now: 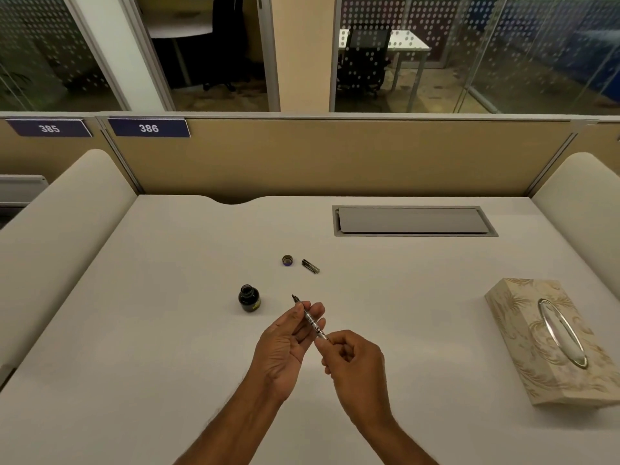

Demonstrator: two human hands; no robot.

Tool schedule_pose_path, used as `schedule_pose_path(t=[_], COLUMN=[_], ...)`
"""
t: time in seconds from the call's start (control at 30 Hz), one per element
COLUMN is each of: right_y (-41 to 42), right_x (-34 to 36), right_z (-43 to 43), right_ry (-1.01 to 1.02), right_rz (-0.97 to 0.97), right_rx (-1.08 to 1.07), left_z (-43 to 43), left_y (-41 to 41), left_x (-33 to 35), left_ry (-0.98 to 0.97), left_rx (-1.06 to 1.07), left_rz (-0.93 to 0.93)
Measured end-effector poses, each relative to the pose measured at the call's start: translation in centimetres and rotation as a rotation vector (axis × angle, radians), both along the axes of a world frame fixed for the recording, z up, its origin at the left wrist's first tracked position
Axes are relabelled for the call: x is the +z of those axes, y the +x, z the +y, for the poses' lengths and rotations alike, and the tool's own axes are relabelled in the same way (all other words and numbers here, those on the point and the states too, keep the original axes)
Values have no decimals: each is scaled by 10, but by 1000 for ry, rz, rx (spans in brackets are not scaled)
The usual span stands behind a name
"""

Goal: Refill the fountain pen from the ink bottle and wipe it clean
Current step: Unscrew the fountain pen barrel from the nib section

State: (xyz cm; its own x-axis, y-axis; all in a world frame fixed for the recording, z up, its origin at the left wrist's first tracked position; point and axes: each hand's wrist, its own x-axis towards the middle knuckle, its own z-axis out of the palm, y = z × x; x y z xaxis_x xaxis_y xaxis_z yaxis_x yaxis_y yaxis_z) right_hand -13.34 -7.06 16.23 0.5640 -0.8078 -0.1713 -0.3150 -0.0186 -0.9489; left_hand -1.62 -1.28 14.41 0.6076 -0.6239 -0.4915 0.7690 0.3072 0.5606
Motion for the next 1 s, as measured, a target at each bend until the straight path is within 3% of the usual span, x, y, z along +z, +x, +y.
schedule_pose_path(t=[0.17,0.47,1.0], right_y=[-3,0,-6], right_x=[5,16,15], right_z=[-2,-5,-13], right_ry=[314,662,893], right_rz=[-76,-154,-195], right_rx=[-96,-183,-227], left_z=[-2,-1,-3], left_y=[0,0,-4], left_x=[2,3,2], left_ry=[-41,-38,0], left_rx=[7,6,3], left_rz=[24,21,21])
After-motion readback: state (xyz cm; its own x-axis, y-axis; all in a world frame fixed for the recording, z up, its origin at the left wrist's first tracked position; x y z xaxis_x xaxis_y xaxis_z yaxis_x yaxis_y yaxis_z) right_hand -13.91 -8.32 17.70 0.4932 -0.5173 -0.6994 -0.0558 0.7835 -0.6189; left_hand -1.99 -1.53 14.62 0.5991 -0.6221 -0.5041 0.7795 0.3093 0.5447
